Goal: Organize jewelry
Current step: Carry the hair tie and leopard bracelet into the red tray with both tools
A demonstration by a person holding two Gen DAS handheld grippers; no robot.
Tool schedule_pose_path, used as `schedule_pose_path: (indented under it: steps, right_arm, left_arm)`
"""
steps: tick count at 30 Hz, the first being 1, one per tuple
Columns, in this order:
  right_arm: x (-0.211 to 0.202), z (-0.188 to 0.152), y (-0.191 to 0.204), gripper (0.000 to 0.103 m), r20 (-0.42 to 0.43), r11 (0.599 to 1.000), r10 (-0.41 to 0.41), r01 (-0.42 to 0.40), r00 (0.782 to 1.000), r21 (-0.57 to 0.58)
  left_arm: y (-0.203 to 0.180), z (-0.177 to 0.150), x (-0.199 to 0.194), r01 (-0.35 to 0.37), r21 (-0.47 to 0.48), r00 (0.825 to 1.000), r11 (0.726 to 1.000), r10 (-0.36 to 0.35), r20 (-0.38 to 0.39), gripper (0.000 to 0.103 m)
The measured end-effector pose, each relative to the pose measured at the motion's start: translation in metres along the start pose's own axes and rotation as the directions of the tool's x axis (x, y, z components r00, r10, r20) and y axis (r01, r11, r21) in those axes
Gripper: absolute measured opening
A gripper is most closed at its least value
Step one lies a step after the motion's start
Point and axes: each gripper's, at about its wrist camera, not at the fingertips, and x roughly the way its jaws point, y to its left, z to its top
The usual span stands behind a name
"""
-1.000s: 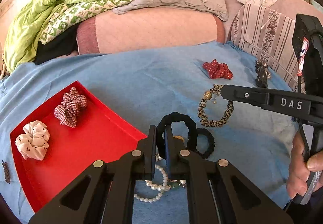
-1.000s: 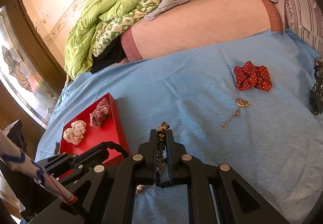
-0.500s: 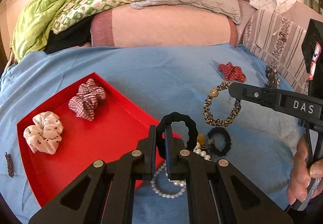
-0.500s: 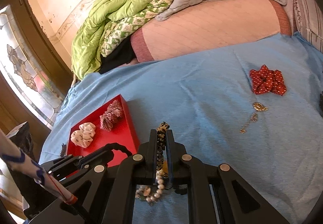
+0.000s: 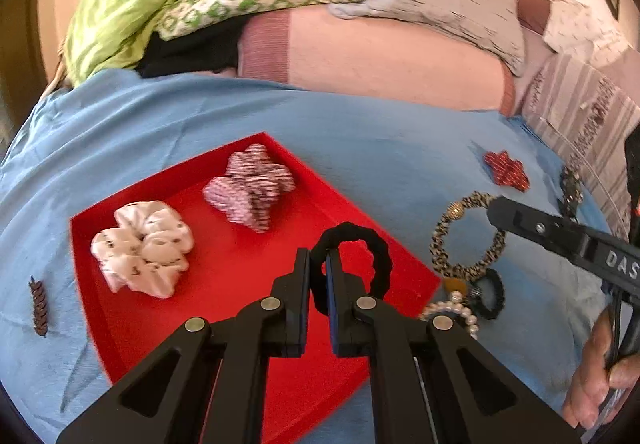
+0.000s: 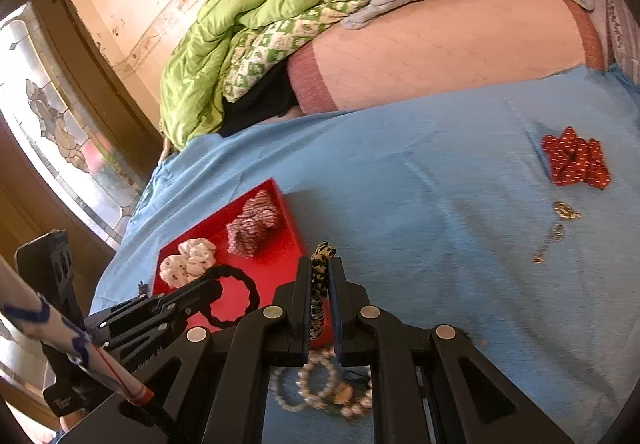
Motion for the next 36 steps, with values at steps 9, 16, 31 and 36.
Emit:
schedule_pose_path:
  steps: [9, 16, 31, 36]
  right_arm:
    - [0.029, 0.001, 0.034, 0.009, -0.016, 0.998, 0.067, -0.067, 0.998, -0.005]
    - [0.063, 0.003, 0.054, 0.009, -0.045, 0.997, 0.079, -0.08, 0.996, -0.022]
    - [0.117, 0.008, 0.047, 0.009, -0.113, 0.999, 0.041, -0.043, 0.993, -0.017]
    - [0.125, 0.006, 0.041, 0.009, -0.14, 1.0, 0.011, -0.012, 0.99, -0.01]
  left_arm:
    - [0.043, 0.004, 0.01, -0.06, -0.096, 0.998, 0.994, 0.058, -0.029, 0.007]
    - [0.064, 0.006, 0.022, -0.114, -0.141, 0.993, 0.984, 0.107, -0.052, 0.007]
    - [0.08, 0.011, 0.046, -0.178, -0.196, 0.982, 0.964, 0.161, -0.103, 0.007]
    - [0.079, 0.011, 0.049, -0.184, -0.204, 0.98, 0.962, 0.164, -0.109, 0.007]
